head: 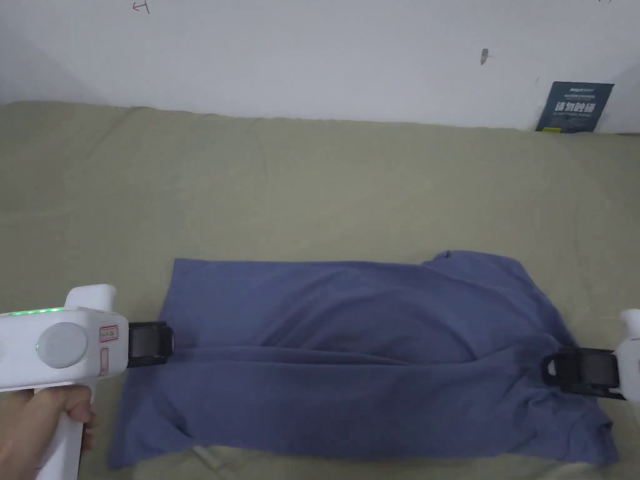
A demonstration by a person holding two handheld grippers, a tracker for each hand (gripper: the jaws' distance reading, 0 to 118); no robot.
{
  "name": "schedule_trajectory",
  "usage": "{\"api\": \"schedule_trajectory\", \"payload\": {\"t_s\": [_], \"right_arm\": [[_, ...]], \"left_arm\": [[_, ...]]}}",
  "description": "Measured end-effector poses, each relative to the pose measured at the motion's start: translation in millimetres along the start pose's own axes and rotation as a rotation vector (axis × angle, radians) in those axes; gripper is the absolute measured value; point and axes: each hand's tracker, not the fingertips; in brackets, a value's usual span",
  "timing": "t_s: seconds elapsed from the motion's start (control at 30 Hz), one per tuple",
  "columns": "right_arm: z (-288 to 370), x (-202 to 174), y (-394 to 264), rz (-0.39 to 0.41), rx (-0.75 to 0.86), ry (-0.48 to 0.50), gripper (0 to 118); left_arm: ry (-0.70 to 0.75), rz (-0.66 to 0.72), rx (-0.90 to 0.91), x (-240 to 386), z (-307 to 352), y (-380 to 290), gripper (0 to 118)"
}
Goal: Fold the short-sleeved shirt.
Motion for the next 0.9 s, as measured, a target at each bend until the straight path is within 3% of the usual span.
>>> {"api": "schedule_trajectory", "payload": {"t_s": [0.07,0.1,0.13,0.17,0.2,0.23,0.3,0.47,0.5,0.53,0.57,0.63,0.83,0.87,0.9], "right_arm": [[13.7,1.7,-16.8,-0.033,0.023,-0.008,111],[21.7,1.6,-28.2,-0.033,0.028,-0.001,100],[29.6,0.8,-40.3,-0.030,0.034,0.007,69],[29.8,6.6,-49.3,-0.036,0.055,0.016,38],[35.4,4.0,-64.0,-0.038,0.072,0.022,8],[38.3,0.2,-77.3,-0.037,0.072,0.015,1],[41.3,-3.5,-104.0,-0.049,0.095,-0.015,1],[44.0,-14.0,-140.9,-0.069,0.078,0.041,1],[43.0,-16.5,-145.1,-0.068,0.072,0.044,1],[45.3,-19.1,-149.4,-0.072,0.062,0.049,1],[48.6,-21.5,-152.5,-0.069,0.050,0.055,1],[46.3,-26.1,-155.3,-0.055,0.046,0.051,1],[35.3,-17.8,-150.4,-0.055,0.036,0.041,1],[34.8,-16.4,-148.6,-0.055,0.036,0.044,1],[33.8,-15.6,-146.4,-0.055,0.035,0.043,1]], "left_arm": [[-0.006,0.004,-0.003,-9.2,10.8,-10.5,114],[0.001,0.007,0.005,-12.0,35.0,-10.3,111],[0.011,0.003,0.019,-16.0,46.3,-17.1,95],[0.017,-0.002,0.027,-19.6,56.4,-24.5,66],[0.021,0.004,0.037,-23.6,64.2,-35.3,21],[0.016,0.010,0.042,-27.2,69.0,-45.9,3],[0.019,0.042,0.020,-31.5,74.9,-64.2,3],[-0.087,0.071,-0.034,-30.2,81.4,-97.8,3],[-0.100,0.065,-0.032,-24.8,83.4,-104.6,17],[-0.092,0.057,-0.038,-19.9,81.6,-105.8,74],[-0.100,0.045,-0.050,-15.7,77.4,-106.0,117],[-0.122,0.036,0.007,-16.8,63.5,-103.5,116],[-0.111,0.050,-0.074,-2.3,31.5,-88.3,114],[-0.104,0.051,-0.078,-0.7,26.6,-87.0,106],[-0.103,0.049,-0.083,-2.4,18.3,-82.3,86]]}}
